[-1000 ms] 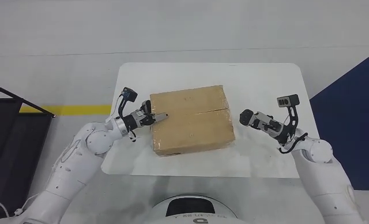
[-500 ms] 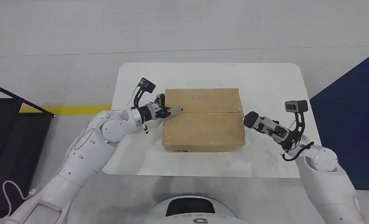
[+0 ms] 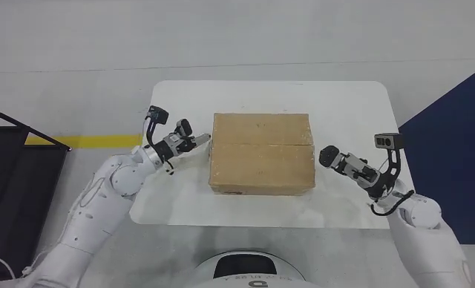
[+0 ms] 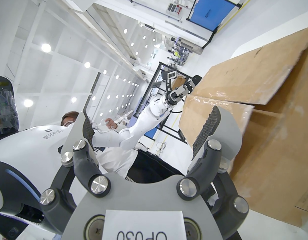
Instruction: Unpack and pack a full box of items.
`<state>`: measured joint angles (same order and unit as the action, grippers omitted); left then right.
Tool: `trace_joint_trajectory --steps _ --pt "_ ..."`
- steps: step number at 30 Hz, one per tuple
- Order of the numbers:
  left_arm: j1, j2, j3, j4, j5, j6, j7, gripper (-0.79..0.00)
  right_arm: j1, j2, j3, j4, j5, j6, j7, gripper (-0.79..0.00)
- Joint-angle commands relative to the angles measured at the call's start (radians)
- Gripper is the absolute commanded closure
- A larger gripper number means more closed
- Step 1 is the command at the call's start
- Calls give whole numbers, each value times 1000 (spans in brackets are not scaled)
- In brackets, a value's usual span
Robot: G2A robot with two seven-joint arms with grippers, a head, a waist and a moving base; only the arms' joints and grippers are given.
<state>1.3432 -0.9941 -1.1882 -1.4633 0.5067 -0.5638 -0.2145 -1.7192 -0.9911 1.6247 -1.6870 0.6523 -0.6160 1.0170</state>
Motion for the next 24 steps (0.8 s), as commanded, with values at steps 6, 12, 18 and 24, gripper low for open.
trace_joint_trajectory --steps 6,12,18,24 --pt "201 31 -173 -68 73 -62 144 -785 159 -4 -105 25 -119 205 -20 -785" --pt "261 38 -228 -55 70 -92 173 -785 214 -6 -154 70 -205 355 -64 -785" --pt "261 38 -228 -55 70 -92 173 -785 205 -5 -155 63 -236 406 -102 -785" --pt "261 38 -228 -55 70 -92 173 -785 202 -3 -154 58 -263 458 -113 -785"
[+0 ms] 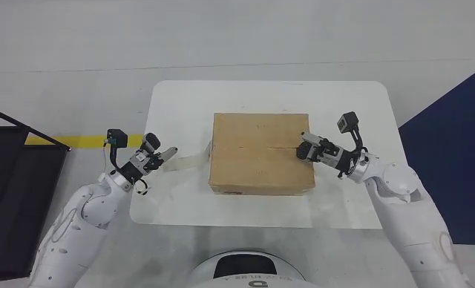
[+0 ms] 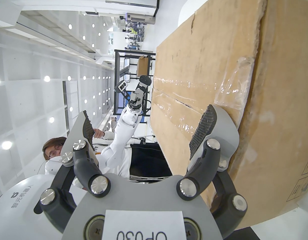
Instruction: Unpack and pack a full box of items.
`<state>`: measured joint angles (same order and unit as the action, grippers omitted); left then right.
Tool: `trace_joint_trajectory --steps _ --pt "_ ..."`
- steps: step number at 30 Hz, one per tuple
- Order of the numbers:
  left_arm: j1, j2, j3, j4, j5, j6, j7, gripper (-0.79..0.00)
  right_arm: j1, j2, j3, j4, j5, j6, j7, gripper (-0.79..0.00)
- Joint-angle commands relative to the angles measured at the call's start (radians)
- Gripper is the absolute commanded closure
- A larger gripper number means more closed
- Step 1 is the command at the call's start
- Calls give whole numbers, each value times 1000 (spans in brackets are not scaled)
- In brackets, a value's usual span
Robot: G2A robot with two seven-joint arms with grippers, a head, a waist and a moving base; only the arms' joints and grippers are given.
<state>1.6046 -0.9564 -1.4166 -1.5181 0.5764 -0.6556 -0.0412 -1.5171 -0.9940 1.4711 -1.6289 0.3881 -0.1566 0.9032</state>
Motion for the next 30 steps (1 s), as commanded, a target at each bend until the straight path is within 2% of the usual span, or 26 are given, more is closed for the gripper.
trace_joint_trajectory --steps 1,9,10,12,18,25,30 --pt "0 0 0 0 0 0 0 -785 0 0 0 0 1 -2 0 -785" --pt "0 0 0 0 0 0 0 -785 0 0 0 0 1 -2 0 -785" --pt "-1 0 -2 2 5 11 5 -785 0 0 0 0 1 -2 0 -785" --pt "-4 -8 7 9 100 108 85 -785 0 0 0 0 1 -2 0 -785" --pt "-9 -32 137 85 333 100 245 -785 0 0 0 0 1 -2 0 -785" --pt "-59 -63 245 165 500 191 428 -785 0 0 0 0 1 -2 0 -785" --pt "-96 -85 319 204 594 251 484 -785 0 0 0 0 1 -2 0 -785"
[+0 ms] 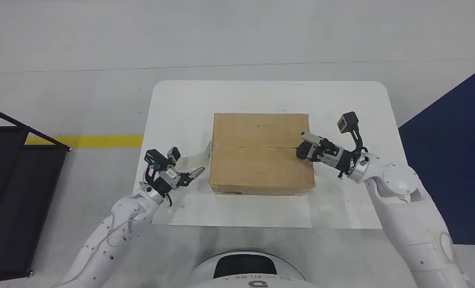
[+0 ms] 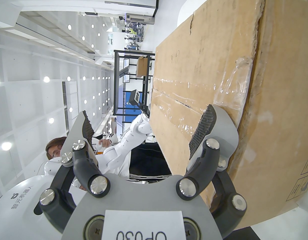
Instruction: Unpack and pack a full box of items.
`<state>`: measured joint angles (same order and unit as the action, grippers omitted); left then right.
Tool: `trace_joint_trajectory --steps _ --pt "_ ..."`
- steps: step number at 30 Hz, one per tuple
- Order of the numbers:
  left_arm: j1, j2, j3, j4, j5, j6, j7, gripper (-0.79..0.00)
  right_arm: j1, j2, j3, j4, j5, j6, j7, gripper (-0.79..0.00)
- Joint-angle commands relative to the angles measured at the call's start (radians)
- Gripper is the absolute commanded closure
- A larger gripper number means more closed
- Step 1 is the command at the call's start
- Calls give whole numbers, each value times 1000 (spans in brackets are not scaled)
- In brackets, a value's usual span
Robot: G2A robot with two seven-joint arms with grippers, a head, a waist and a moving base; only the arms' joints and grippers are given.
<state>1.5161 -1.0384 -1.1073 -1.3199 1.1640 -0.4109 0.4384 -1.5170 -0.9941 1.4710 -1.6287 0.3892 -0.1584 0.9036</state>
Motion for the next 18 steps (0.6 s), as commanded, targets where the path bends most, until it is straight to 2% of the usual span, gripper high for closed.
trace_joint_trajectory --steps 1,12,18 --pt "-16 -7 19 10 15 20 12 -785 0 0 0 0 0 0 0 -785" --pt "-99 -44 84 12 6 86 -47 -785 0 0 0 0 0 0 0 -785" --pt "-146 -58 85 36 -54 80 -96 -785 0 0 0 0 0 0 0 -785"
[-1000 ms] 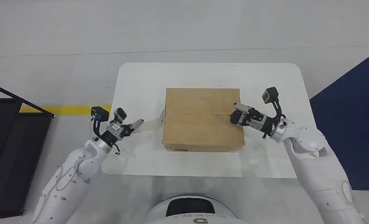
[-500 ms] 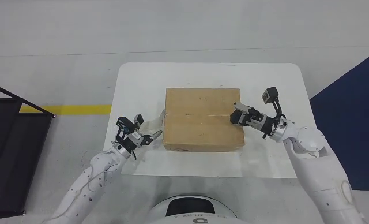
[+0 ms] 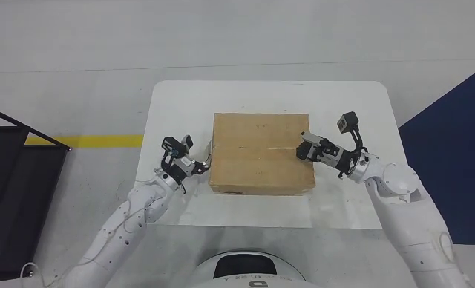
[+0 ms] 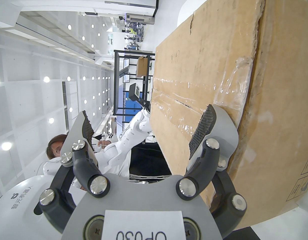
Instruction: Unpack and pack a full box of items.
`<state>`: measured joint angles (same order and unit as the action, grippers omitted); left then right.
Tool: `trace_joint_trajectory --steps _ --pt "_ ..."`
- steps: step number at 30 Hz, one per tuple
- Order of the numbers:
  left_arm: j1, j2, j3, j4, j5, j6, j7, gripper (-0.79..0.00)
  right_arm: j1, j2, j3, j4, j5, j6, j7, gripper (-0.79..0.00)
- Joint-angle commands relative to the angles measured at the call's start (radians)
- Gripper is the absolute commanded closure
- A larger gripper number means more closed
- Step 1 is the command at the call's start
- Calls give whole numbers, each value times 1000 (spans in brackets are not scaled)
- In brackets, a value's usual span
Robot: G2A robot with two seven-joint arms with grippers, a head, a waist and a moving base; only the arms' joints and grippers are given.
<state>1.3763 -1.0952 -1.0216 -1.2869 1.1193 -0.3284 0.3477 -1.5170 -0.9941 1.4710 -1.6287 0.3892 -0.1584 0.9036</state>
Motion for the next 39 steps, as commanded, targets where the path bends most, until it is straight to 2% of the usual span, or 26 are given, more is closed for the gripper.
trace_joint_trajectory --steps 1,5,10,14,18,23,31,34,39 --pt "-11 -3 -2 3 -18 -7 -8 -785 0 0 0 0 0 0 0 -785" --pt "-13 -4 -18 -11 -25 -35 13 -785 0 0 0 0 0 0 0 -785" --pt "16 2 -53 -44 -8 -52 109 -785 0 0 0 0 0 0 0 -785" --pt "47 4 -90 -96 1 -19 186 -785 0 0 0 0 0 0 0 -785" --pt "68 4 -115 -159 7 35 181 -785 0 0 0 0 0 0 0 -785" --pt "75 2 -125 -249 31 91 116 -785 0 0 0 0 0 0 0 -785" --pt "80 -10 -64 -449 185 188 -17 -785 0 0 0 0 0 0 0 -785" --pt "59 -17 -34 -469 141 138 -111 -785 0 0 0 0 0 0 0 -785" --pt "-29 -32 -14 -457 -126 6 -352 -785 0 0 0 0 0 0 0 -785"
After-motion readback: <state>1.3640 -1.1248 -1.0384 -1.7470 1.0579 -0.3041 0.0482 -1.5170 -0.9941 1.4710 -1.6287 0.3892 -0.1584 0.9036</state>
